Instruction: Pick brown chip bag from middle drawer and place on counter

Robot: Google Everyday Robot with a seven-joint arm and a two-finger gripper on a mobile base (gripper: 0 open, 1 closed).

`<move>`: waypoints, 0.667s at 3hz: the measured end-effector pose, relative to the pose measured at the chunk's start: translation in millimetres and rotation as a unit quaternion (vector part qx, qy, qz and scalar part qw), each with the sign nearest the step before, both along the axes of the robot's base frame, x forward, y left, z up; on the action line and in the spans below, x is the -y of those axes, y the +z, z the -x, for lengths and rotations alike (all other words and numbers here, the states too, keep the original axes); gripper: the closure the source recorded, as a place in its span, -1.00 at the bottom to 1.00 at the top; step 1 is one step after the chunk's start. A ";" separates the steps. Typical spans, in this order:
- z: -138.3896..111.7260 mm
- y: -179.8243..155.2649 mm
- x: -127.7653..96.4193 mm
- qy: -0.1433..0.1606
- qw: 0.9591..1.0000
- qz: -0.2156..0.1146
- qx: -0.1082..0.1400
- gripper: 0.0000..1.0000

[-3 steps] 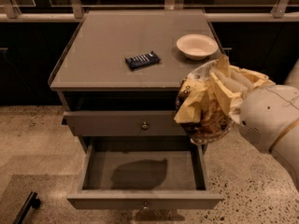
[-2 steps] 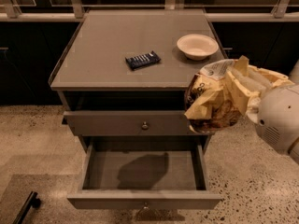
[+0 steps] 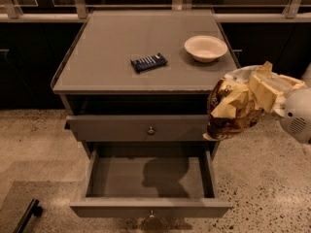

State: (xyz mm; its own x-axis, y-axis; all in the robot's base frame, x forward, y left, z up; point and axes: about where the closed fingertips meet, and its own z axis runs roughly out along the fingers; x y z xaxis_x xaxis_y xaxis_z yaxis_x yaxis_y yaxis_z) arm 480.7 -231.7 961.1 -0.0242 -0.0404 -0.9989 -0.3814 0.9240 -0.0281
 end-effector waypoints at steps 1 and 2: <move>-44.2 -52.1 -0.1 0.065 0.995 -0.073 -0.023 1.00; -68.6 -98.6 -23.0 0.116 0.980 -0.152 -0.046 1.00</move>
Offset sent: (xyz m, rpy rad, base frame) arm 0.0856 0.0325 -0.1568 0.5078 0.1539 0.3189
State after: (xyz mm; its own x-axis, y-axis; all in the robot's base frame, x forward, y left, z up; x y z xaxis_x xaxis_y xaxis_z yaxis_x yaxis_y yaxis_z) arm 549.3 -208.7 862.6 -0.1400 0.2438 -0.9597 -0.5704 0.7724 0.2794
